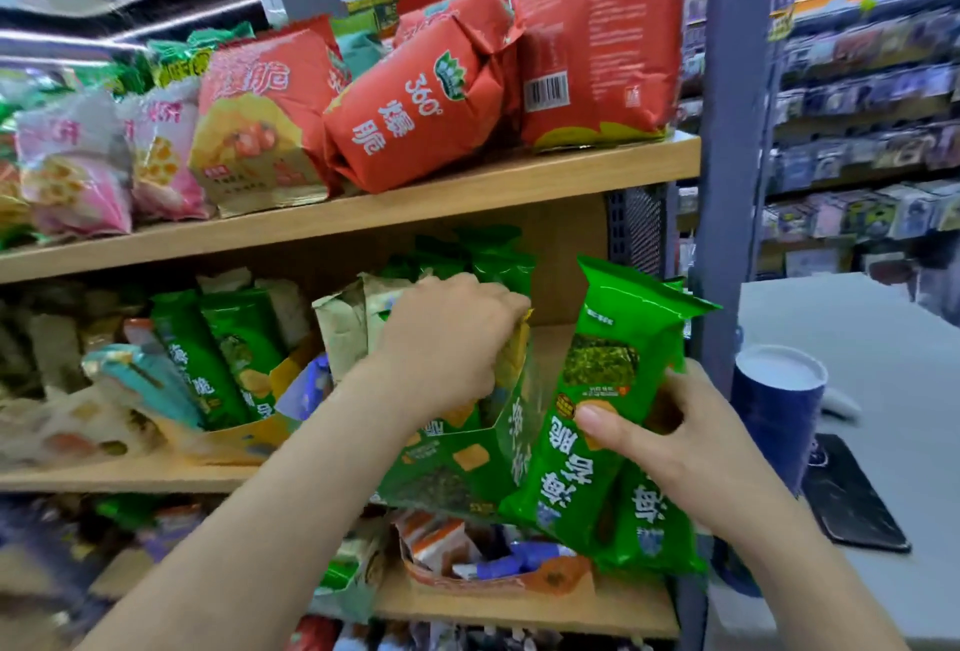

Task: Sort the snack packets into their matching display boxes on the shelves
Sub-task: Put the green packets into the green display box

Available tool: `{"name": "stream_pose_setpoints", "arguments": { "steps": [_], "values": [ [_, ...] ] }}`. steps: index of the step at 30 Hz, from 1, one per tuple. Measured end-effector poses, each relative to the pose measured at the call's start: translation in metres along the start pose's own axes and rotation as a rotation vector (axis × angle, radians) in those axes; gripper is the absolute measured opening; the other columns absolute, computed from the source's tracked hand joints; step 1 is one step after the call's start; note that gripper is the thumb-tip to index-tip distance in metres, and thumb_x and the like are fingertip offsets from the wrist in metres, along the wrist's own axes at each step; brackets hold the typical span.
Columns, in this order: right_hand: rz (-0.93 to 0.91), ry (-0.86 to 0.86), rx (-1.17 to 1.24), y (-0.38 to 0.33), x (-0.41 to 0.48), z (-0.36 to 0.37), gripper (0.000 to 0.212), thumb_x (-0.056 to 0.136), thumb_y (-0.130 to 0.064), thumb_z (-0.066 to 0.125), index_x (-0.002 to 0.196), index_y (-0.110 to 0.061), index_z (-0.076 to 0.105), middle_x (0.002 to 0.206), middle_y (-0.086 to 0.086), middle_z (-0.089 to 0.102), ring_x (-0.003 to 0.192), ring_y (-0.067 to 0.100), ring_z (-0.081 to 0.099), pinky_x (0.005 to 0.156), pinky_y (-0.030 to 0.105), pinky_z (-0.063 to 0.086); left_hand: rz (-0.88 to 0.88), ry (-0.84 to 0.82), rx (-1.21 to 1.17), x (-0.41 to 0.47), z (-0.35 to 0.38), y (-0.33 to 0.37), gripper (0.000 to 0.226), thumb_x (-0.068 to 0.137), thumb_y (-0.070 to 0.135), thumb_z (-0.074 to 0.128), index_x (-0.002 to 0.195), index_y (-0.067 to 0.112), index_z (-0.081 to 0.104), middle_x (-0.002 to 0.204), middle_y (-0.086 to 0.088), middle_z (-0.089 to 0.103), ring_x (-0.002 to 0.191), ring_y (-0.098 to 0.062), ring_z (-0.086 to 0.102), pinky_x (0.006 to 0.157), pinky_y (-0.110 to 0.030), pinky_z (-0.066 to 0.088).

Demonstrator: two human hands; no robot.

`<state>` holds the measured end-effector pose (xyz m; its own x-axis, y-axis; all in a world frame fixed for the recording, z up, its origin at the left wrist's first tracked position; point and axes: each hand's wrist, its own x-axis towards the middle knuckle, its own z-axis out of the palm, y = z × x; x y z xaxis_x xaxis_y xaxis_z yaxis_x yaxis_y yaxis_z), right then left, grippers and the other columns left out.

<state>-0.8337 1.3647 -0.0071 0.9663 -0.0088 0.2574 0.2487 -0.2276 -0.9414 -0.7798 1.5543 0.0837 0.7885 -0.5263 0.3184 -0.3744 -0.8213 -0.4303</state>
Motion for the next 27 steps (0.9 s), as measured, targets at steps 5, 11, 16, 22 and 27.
{"name": "stream_pose_setpoints", "arguments": {
  "steps": [5,11,16,22,27],
  "values": [
    [-0.033,-0.086,-0.007,0.002,0.003,-0.002,0.032,0.061,-0.063,0.075,0.089,-0.069,0.059,0.124,-0.013,0.054,0.114,0.006,0.055,0.098,0.034,0.046,-0.033,-0.175,0.141,0.019,0.0,-0.001,0.056,0.083,0.025,0.061,0.136,0.038,0.045,0.106,0.002,0.066,0.103,-0.026,0.059,0.075,-0.037,0.038],
    [-0.08,-0.095,0.004,-0.001,0.004,-0.008,0.027,0.07,-0.075,0.068,0.08,-0.051,0.072,0.101,-0.01,0.061,0.094,-0.006,0.057,0.071,0.007,0.04,-0.073,-0.246,0.116,0.019,0.001,-0.002,0.034,0.081,0.019,0.063,0.112,0.033,0.061,0.098,0.004,0.063,0.102,-0.025,0.054,0.083,-0.04,0.036],
    [-0.112,-0.056,0.084,-0.006,0.002,-0.01,0.038,0.056,-0.077,0.061,0.082,-0.051,0.072,0.105,-0.008,0.062,0.102,0.003,0.06,0.082,0.018,0.043,0.041,-0.281,0.24,0.017,-0.012,0.001,0.031,0.084,0.012,0.057,0.109,0.029,0.055,0.082,0.005,0.049,0.083,-0.024,0.054,0.065,-0.034,0.038],
    [-0.304,0.004,0.388,-0.026,-0.005,-0.009,0.057,0.053,-0.078,0.074,0.091,-0.035,0.074,0.1,-0.002,0.072,0.09,0.013,0.07,0.078,0.027,0.054,0.097,-0.329,0.085,0.015,-0.021,-0.023,0.037,0.073,0.045,0.077,0.105,0.034,0.062,0.09,0.014,0.059,0.094,-0.019,0.059,0.063,-0.03,0.04],
    [-0.474,0.204,0.442,-0.051,-0.004,-0.006,0.039,0.065,-0.074,0.071,0.083,-0.039,0.074,0.086,-0.013,0.07,0.082,0.003,0.066,0.072,0.017,0.052,-0.004,-0.306,-0.224,-0.008,-0.02,-0.047,0.033,0.074,0.049,0.077,0.101,0.037,0.063,0.078,0.02,0.058,0.08,-0.008,0.053,0.067,-0.03,0.044]
  ]
}}
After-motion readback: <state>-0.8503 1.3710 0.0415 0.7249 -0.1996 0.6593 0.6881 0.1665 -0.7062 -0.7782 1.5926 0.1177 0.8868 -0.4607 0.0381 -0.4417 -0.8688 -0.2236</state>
